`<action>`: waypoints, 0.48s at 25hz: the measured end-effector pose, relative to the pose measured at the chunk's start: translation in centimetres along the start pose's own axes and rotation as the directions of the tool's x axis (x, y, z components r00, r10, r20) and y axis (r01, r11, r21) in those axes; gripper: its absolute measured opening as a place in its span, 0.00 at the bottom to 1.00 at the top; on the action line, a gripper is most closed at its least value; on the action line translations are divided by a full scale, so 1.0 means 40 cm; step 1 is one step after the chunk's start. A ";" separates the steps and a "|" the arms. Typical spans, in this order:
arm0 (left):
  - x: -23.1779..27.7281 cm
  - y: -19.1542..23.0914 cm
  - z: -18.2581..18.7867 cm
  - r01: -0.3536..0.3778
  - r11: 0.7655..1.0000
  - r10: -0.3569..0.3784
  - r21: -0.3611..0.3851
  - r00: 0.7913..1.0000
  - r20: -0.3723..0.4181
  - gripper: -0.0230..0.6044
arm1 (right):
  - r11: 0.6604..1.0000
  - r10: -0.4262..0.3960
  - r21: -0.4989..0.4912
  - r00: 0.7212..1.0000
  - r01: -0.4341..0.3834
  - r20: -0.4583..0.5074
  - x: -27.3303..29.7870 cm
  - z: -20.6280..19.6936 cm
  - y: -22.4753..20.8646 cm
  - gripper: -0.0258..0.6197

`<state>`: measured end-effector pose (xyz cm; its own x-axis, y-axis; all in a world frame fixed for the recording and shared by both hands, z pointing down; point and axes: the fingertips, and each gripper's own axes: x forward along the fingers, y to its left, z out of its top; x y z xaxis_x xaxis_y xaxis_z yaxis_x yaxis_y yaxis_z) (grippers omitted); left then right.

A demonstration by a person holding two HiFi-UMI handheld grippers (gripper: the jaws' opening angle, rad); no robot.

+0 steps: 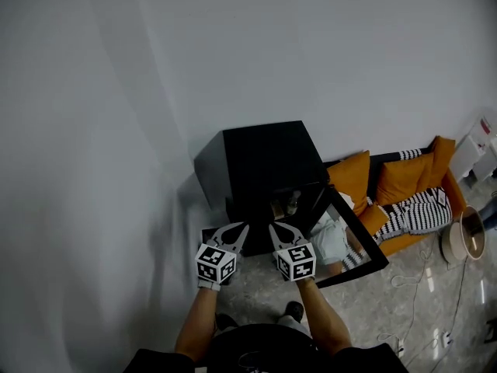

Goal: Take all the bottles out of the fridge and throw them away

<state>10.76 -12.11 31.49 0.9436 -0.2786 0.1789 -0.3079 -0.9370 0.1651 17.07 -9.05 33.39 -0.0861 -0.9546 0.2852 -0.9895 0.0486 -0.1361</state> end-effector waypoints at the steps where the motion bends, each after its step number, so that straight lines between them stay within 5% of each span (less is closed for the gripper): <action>1: 0.009 -0.006 0.002 0.005 1.000 -0.005 0.001 1.000 0.001 0.04 | 1.000 -0.010 0.002 1.000 0.010 0.003 -0.009 0.004 -0.014 0.05; 12: 0.093 -0.078 0.004 0.049 0.998 -0.048 0.032 0.999 -0.012 0.04 | 0.997 -0.076 0.021 0.997 0.076 0.010 -0.090 -0.015 -0.140 0.05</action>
<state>15.27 -10.24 31.50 0.9559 -0.2304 0.1820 -0.2576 -0.9557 0.1427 22.84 -5.73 33.70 -0.0092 -0.9584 0.2853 -0.9906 -0.0303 -0.1336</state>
